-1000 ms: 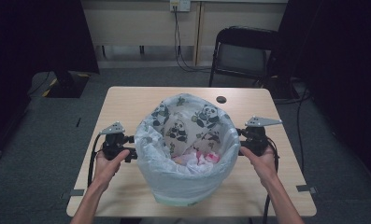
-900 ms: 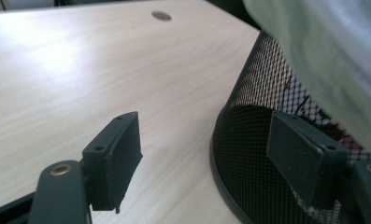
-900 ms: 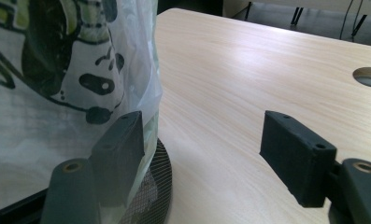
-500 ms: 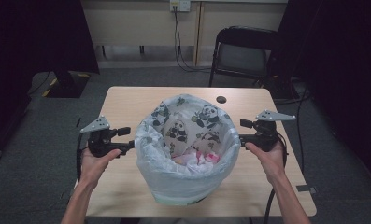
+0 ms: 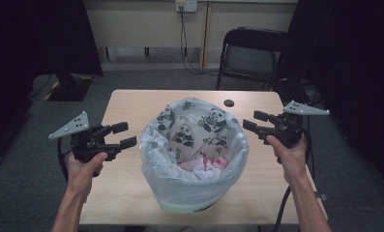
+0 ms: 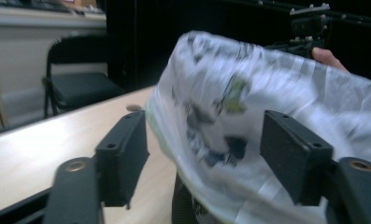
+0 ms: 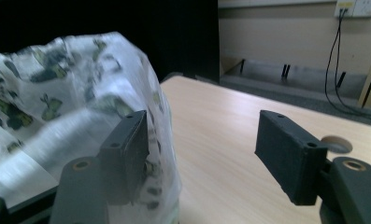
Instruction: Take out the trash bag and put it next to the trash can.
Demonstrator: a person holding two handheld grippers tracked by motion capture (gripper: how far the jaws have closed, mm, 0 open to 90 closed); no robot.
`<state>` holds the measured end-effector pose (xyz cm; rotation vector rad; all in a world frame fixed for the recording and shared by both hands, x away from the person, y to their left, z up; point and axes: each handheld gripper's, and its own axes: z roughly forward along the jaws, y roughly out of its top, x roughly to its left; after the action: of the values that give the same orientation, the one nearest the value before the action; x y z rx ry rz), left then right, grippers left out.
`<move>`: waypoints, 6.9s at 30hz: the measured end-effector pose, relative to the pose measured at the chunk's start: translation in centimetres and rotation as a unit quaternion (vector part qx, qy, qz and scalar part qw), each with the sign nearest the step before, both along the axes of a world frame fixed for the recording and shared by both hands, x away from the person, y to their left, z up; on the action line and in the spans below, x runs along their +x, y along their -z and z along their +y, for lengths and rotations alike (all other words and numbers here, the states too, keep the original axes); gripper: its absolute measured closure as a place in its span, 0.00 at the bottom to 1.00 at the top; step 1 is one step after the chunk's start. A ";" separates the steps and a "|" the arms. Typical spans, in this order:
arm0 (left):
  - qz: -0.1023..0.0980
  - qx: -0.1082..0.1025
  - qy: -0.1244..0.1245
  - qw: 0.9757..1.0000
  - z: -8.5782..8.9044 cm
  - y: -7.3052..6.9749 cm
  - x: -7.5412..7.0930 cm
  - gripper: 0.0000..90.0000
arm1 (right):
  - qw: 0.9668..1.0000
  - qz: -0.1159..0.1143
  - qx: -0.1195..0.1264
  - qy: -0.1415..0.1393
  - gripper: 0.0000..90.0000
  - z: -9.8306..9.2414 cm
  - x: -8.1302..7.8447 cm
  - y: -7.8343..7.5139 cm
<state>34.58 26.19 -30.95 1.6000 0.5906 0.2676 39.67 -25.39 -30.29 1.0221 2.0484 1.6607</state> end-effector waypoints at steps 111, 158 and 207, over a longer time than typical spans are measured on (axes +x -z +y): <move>-0.096 0.060 0.109 0.988 -9.5 -9.3 -0.8 0.30 | 0.955 -0.097 -0.047 -0.275 1.00 14.9 -3.9 -12.1; -0.133 0.111 0.100 0.980 -12.5 -9.9 -1.8 0.21 | 0.946 -0.141 -0.063 -0.285 0.99 16.3 -6.3 -14.0; -0.081 0.001 0.176 0.981 -11.9 -9.6 0.6 0.94 | 0.940 -0.069 -0.053 -0.330 0.71 16.1 -2.6 -9.2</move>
<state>35.18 14.27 -21.34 1.6339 0.1759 0.1303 37.02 -9.24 -21.13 0.1566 2.5074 1.8067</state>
